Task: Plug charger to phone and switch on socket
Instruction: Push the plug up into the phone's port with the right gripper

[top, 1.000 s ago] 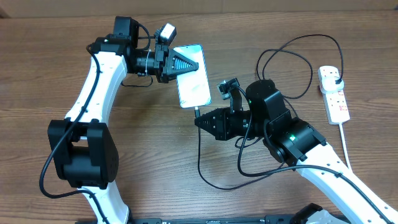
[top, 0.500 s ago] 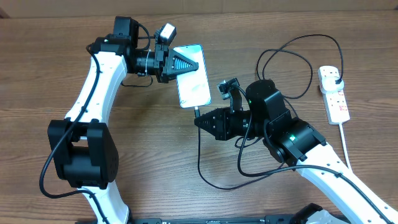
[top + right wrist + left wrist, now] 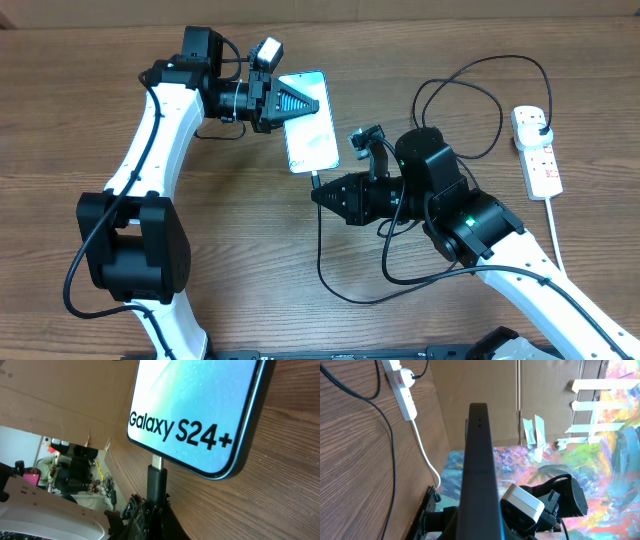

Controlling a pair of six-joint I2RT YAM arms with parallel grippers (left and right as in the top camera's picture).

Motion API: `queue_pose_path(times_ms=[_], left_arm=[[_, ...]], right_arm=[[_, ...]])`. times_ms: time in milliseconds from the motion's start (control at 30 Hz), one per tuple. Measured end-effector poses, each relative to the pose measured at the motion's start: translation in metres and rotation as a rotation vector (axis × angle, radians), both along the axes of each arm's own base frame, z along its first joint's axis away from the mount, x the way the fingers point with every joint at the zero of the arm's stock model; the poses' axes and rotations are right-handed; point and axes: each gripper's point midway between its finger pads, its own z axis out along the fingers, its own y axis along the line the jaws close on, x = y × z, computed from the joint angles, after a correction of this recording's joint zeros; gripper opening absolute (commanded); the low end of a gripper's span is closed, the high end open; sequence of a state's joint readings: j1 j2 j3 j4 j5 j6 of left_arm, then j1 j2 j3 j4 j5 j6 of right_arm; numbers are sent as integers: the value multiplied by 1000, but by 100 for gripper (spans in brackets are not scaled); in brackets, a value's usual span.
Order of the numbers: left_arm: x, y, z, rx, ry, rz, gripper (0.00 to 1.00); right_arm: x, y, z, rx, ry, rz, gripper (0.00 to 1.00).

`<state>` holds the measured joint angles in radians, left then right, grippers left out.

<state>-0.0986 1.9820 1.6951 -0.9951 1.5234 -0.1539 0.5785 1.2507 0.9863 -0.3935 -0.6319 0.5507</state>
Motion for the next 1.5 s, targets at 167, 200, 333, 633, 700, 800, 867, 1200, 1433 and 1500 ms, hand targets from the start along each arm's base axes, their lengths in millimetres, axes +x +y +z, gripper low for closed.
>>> queue_pose_path(times_ms=[167,200,333,633,700,800,867,1200,1433,1500], left_arm=[[0,0,0,0,0,0,4],[0,0,0,1,0,0,4],[0,0,0,1,0,0,4],[0,0,0,1,0,0,4],[0,0,0,1,0,0,4],[0,0,0,1,0,0,4],[0,-1,0,1,0,-2,4],[-2,-5,0,1,-5,-12,4],[-2,-5,0,1,-6,-12,4],[-2,-5,0,1,-8,-12,4]], right_arm=[[0,-2,-2,-7,9,-5,4],[1,-3,-2,-7,8,-8,4],[3,-4,-2,-6,9,-13,4],[3,-4,-2,-6,7,-14,4],[3,-4,-2,-6,8,-14,4],[3,-4,-2,-6,8,-14,4],[3,-4,-1,-4,8,-15,4],[3,-3,0,8,21,-19,4],[5,-4,1,11,23,-24,4],[5,-5,1,14,25,-24,4]])
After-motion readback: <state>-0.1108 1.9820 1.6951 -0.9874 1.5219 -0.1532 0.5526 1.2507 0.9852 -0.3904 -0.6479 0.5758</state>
